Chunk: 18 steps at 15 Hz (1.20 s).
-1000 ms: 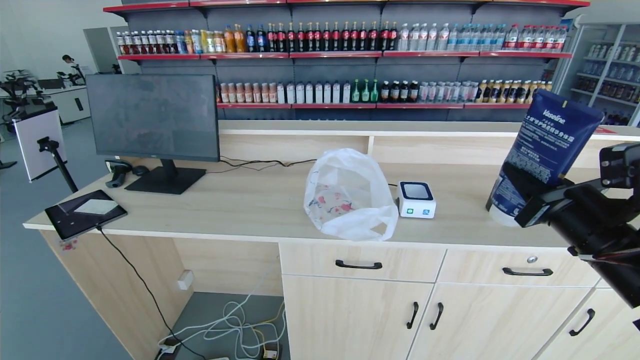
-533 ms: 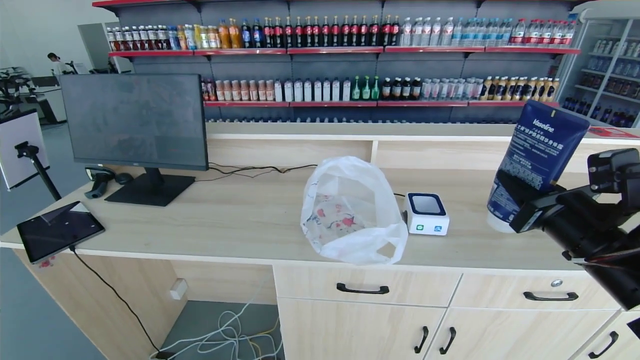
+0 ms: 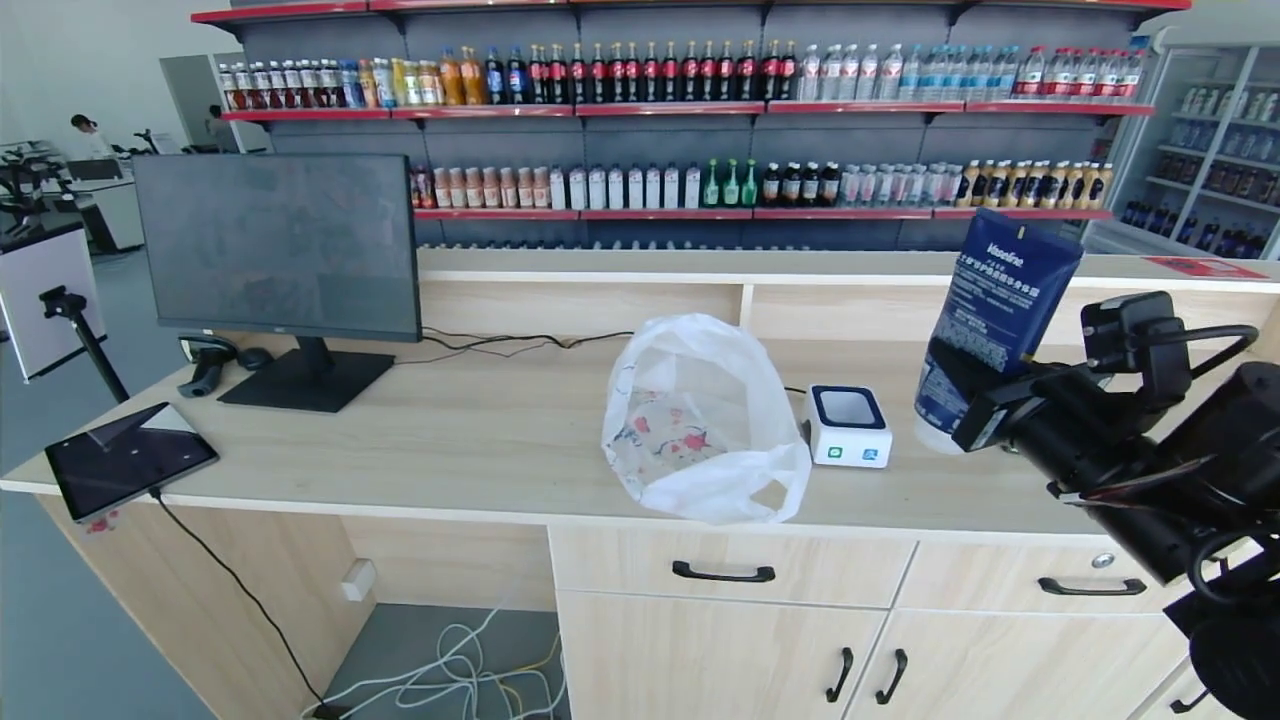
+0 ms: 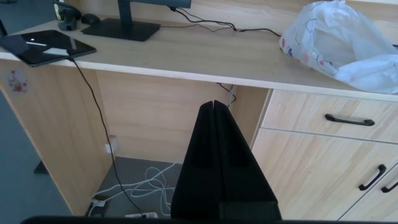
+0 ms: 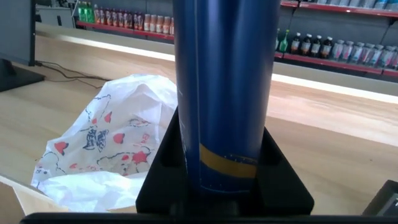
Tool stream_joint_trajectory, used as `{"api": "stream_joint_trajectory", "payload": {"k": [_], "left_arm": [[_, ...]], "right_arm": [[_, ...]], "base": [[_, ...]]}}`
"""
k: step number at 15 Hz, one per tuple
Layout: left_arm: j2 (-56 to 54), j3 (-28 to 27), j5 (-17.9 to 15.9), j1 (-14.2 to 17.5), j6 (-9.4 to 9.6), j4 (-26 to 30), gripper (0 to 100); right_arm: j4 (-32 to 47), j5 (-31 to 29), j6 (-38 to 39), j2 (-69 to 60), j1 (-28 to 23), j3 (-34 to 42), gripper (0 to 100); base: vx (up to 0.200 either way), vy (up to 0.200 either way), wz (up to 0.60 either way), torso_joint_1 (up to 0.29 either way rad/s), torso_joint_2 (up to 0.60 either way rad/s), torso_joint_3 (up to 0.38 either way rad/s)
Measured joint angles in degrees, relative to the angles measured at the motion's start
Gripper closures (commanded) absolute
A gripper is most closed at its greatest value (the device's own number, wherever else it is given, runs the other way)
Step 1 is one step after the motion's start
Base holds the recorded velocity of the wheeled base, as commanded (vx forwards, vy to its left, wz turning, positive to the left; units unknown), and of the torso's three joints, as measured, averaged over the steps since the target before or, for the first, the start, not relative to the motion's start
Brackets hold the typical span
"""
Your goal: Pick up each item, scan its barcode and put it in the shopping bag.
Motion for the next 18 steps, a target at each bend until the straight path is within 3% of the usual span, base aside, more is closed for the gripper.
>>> {"api": "stream_joint_trajectory", "payload": {"k": [2, 7, 15, 18], "left_arm": [[0.00, 0.00, 0.02, 0.00, 0.04, 0.00, 100], [0.00, 0.00, 0.02, 0.00, 0.09, 0.00, 100], [0.00, 0.00, 0.02, 0.05, 0.17, 0.00, 100], [0.00, 0.00, 0.02, 0.00, 0.24, -0.05, 100]], "right_arm": [[0.06, 0.02, 0.35, 3.11, 2.46, -2.01, 100], [-0.11, -0.95, 0.63, 8.74, 11.63, -6.89, 100], [-0.02, -1.06, 2.30, 10.69, 12.93, -12.09, 100], [0.00, -1.19, 3.83, 14.23, 12.92, -17.29, 100]], "base": [[0.000, 0.000, 0.00, 0.000, 0.00, 0.000], [0.000, 0.000, 0.60, 0.005, 0.00, 0.002], [0.000, 0.000, 0.00, 0.000, 0.00, 0.000], [0.000, 0.000, 0.00, 0.000, 0.00, 0.000]]}}
